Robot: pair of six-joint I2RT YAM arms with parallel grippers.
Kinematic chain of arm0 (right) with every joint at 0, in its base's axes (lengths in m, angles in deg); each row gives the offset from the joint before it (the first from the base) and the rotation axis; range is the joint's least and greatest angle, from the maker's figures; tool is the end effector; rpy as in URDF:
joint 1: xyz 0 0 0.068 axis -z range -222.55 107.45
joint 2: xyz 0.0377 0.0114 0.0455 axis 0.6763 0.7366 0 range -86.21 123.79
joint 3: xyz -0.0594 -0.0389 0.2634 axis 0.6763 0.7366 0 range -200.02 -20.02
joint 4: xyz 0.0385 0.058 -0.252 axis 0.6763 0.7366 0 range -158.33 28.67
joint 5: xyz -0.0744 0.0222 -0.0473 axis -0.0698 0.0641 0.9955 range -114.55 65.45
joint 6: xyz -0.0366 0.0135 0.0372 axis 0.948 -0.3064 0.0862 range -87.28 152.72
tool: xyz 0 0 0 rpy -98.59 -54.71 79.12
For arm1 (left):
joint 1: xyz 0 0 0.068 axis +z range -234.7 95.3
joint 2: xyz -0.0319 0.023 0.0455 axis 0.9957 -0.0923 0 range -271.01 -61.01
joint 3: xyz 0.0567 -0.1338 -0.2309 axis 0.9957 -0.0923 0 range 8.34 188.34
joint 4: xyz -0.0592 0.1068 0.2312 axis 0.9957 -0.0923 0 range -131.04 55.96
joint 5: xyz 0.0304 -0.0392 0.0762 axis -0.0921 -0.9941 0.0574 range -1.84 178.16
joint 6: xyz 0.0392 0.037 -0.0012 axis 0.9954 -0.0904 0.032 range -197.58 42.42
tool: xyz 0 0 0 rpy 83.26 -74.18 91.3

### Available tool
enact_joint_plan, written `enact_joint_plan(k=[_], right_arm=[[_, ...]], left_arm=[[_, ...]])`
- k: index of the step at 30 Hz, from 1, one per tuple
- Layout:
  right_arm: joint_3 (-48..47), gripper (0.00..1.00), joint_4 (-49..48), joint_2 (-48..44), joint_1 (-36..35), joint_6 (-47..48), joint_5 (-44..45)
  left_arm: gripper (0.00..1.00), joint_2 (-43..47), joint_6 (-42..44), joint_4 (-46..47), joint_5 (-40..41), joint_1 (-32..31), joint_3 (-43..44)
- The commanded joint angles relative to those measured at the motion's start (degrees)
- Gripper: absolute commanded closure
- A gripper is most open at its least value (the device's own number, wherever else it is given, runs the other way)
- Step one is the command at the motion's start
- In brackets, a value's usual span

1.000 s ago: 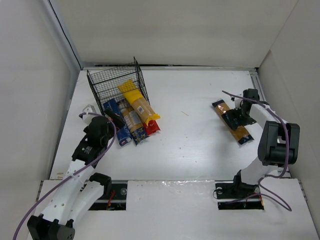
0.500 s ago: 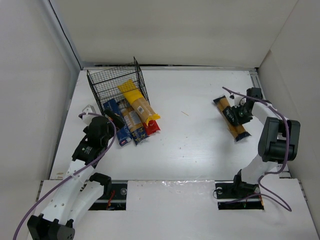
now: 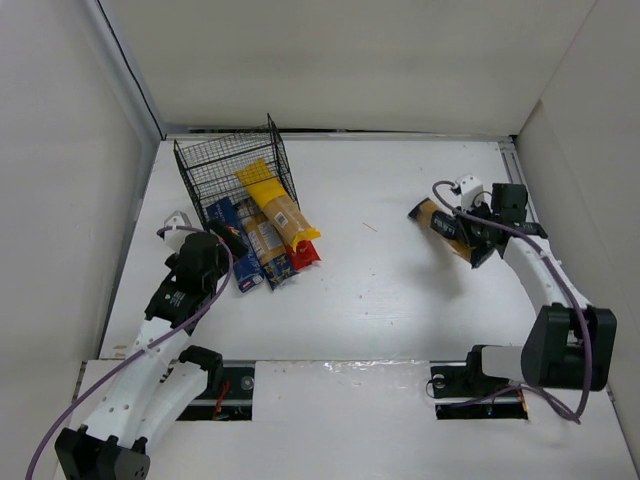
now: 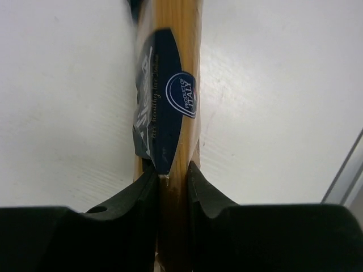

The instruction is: Place and organize the pasta boxes and bags onto the shelf

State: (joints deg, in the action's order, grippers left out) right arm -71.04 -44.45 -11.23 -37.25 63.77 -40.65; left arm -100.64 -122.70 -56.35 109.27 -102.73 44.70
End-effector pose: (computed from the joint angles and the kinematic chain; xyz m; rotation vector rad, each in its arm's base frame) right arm 0.2723 -0.0155 0.2436 -0.6512 2.2721 0.0335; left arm 0.1575 -0.0378 0.2816 -0.6924 1.8778 -0.3402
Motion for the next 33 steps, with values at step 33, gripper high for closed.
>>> enact_joint_plan(k=[33], right_arm=[[-9.2,1.0,-24.4,-15.5,-36.2,-21.3,0.4]], left_arm=[[0.0,1.8,-1.4,-1.7,2.3,-0.1,6.4]])
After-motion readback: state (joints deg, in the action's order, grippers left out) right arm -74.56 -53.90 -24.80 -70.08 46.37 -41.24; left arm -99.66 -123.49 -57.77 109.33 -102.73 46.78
